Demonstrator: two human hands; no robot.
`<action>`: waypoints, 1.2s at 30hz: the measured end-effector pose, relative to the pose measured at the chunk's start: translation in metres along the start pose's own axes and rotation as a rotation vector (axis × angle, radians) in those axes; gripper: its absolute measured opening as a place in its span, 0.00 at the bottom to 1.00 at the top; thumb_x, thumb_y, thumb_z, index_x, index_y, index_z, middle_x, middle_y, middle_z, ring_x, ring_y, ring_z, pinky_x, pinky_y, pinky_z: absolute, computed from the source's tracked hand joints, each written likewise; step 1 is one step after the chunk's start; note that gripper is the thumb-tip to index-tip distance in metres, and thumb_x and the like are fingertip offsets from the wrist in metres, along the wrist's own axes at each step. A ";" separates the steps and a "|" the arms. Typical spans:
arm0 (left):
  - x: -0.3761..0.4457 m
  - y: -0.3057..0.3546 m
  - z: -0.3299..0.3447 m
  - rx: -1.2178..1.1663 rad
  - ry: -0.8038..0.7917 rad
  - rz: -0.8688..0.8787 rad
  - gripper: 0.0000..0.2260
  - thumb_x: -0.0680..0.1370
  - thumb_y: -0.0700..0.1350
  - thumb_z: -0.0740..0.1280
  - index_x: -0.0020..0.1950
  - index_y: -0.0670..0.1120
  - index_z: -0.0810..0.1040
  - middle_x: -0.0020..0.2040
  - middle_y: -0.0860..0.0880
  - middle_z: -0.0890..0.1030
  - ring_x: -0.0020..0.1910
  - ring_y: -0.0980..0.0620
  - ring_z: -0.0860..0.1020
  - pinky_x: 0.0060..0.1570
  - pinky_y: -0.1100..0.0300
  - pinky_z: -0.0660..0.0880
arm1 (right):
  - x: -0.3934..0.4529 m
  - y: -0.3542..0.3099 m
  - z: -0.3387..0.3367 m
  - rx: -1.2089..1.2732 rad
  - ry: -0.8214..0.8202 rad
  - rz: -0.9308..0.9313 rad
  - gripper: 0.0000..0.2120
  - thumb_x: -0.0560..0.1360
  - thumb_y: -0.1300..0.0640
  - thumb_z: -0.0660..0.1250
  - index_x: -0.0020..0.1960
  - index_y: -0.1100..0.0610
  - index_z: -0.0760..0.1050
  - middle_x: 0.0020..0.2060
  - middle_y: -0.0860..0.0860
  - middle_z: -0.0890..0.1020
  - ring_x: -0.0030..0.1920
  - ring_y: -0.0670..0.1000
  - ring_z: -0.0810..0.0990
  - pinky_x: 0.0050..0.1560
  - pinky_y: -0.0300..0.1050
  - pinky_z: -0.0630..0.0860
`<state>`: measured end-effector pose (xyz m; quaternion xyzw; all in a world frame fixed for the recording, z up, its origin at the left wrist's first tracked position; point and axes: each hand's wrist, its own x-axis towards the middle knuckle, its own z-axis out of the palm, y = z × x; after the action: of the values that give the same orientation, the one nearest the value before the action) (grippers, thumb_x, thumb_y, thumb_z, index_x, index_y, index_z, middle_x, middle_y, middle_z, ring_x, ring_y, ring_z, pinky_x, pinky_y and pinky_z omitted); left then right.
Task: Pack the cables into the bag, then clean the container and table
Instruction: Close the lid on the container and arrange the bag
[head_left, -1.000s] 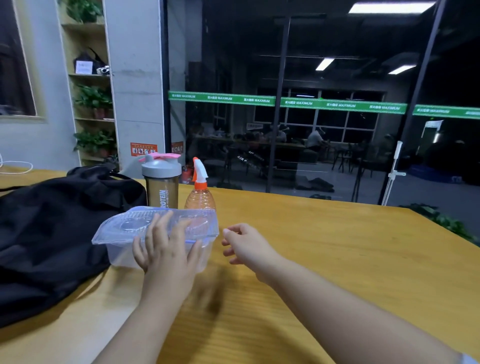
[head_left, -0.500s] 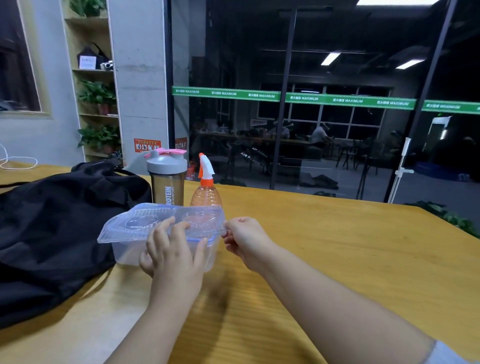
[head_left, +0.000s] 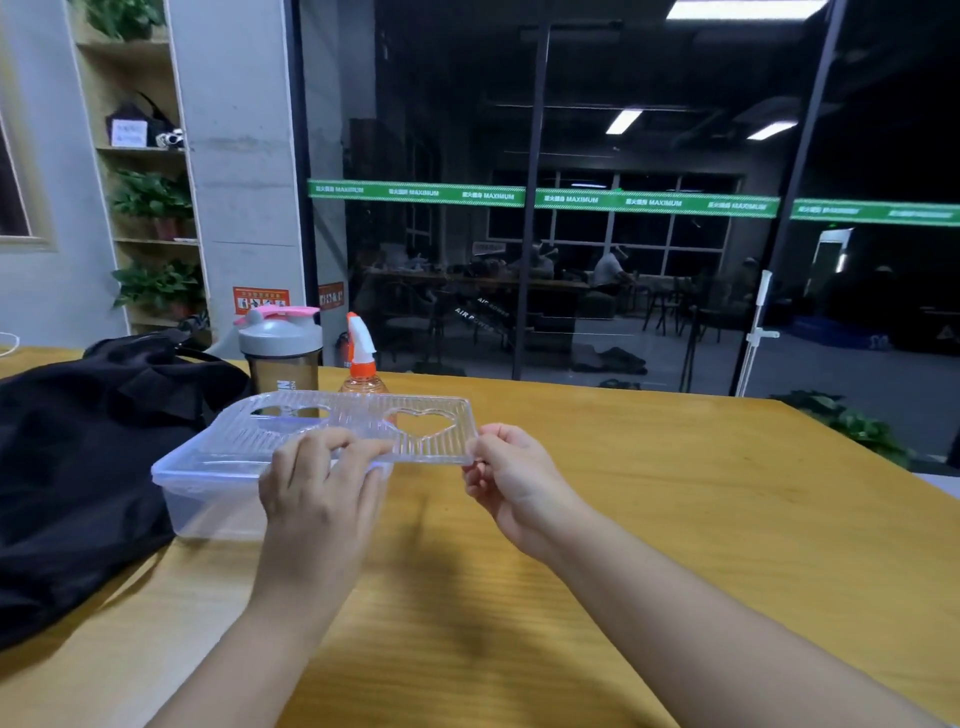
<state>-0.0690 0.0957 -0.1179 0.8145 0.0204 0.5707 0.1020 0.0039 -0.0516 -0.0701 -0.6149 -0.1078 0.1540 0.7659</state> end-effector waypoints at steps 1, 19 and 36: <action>0.002 0.003 0.001 -0.006 0.030 0.054 0.09 0.76 0.47 0.58 0.54 0.53 0.72 0.49 0.49 0.70 0.50 0.44 0.68 0.50 0.52 0.64 | -0.005 -0.003 -0.008 0.024 -0.015 0.002 0.09 0.74 0.70 0.58 0.47 0.57 0.70 0.25 0.49 0.72 0.27 0.46 0.68 0.31 0.36 0.69; 0.032 0.135 0.068 -0.242 -0.089 0.033 0.13 0.62 0.29 0.72 0.36 0.46 0.76 0.38 0.50 0.75 0.42 0.47 0.70 0.39 0.54 0.69 | -0.046 -0.038 -0.145 0.289 -0.049 0.038 0.07 0.73 0.64 0.58 0.51 0.60 0.69 0.27 0.51 0.71 0.26 0.47 0.68 0.26 0.36 0.67; -0.006 0.143 0.102 -0.641 -0.544 -0.129 0.18 0.71 0.31 0.67 0.40 0.56 0.73 0.50 0.58 0.70 0.54 0.59 0.71 0.51 0.73 0.65 | -0.035 -0.026 -0.208 -0.216 0.188 0.149 0.13 0.82 0.56 0.55 0.46 0.60 0.75 0.25 0.50 0.76 0.17 0.44 0.59 0.19 0.31 0.53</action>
<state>0.0126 -0.0592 -0.1296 0.8595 -0.1346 0.3049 0.3874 0.0480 -0.2585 -0.0898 -0.7116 -0.0056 0.1394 0.6886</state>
